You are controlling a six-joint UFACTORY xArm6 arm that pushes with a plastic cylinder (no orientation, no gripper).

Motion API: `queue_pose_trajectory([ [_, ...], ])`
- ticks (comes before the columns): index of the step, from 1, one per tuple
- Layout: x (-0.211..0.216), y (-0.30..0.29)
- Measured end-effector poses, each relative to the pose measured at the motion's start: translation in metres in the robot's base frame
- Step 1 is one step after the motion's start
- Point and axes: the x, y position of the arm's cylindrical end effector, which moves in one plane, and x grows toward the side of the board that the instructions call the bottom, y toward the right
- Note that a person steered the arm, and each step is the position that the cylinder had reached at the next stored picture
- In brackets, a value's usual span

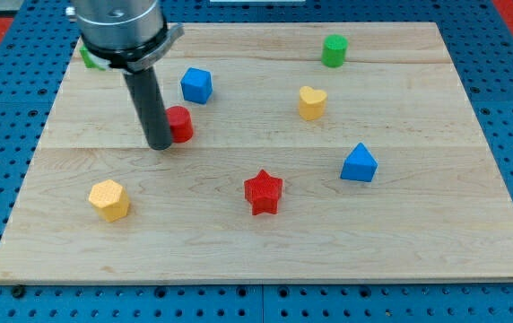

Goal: Nudge the blue cube up and left a bit

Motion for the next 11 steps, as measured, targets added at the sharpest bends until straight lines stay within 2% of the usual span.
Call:
queue_pose_trajectory([
  [1,0.041,0.009],
  [2,0.035,0.068],
  [3,0.020,0.099],
  [4,-0.024,0.122],
  [7,-0.093,0.040],
  [10,-0.141,0.039],
  [11,-0.140,0.059],
])
